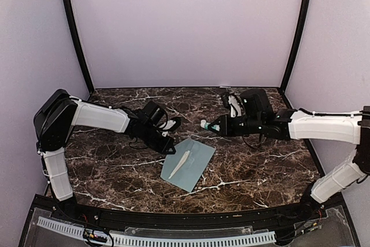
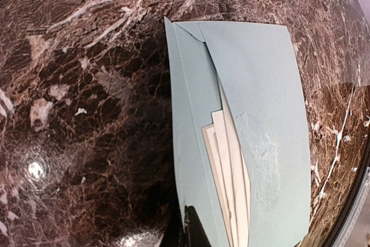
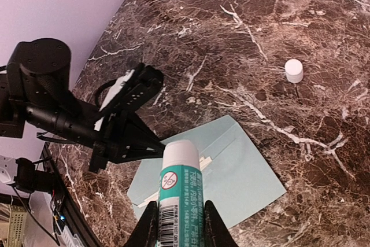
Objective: Place the letter into the envelope and seal it
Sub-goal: Paint the envelope at the center of the board, then place the solid glue at the center of the board.
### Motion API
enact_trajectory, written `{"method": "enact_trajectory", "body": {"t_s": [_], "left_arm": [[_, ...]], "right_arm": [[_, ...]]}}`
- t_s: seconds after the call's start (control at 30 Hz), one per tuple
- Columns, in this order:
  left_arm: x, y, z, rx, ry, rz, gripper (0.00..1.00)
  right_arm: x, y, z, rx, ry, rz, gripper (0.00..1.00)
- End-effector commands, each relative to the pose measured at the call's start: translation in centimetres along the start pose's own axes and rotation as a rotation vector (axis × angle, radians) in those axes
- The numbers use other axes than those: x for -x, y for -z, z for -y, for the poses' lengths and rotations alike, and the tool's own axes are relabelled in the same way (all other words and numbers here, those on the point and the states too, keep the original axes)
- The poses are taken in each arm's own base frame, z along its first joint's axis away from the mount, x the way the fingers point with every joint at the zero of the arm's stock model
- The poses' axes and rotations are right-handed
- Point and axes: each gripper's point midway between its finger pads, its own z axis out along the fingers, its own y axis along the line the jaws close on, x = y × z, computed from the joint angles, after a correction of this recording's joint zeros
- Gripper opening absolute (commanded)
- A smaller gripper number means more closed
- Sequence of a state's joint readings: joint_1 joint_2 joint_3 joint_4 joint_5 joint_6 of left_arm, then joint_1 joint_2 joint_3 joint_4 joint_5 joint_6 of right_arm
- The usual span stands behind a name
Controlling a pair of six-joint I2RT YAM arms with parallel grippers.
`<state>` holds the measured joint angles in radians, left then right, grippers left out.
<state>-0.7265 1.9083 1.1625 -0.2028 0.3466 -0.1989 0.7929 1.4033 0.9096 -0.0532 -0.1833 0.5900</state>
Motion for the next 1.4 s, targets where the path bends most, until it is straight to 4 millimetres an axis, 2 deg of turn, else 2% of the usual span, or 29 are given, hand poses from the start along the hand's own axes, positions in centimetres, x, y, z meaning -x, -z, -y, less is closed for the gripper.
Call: {"method": "enact_trajectory", "body": {"t_s": [0.0, 0.3, 0.47, 0.77, 1.17, 1.37], "left_arm": [[1.0, 1.6, 0.3, 0.005, 0.0, 0.046, 0.0], [1.0, 1.6, 0.3, 0.007, -0.008, 0.045, 0.0], [0.9, 1.6, 0.4, 0.005, -0.01, 0.043, 0.0], [0.8, 1.5, 0.4, -0.001, -0.011, 0.039, 0.0], [0.7, 1.4, 0.5, -0.005, -0.006, 0.034, 0.0], [0.7, 1.2, 0.5, -0.011, -0.003, 0.03, 0.0]], "right_arm": [[1.7, -1.2, 0.2, 0.061, -0.002, 0.104, 0.0], [2.8, -4.3, 2.2, 0.087, 0.055, 0.123, 0.0], [2.4, -6.9, 3.8, 0.087, 0.074, 0.08, 0.0], [3.1, -10.4, 5.4, 0.079, 0.104, 0.065, 0.0], [3.8, -13.9, 7.7, 0.078, 0.092, 0.073, 0.0], [3.5, -15.4, 8.9, 0.076, 0.073, 0.06, 0.01]]}}
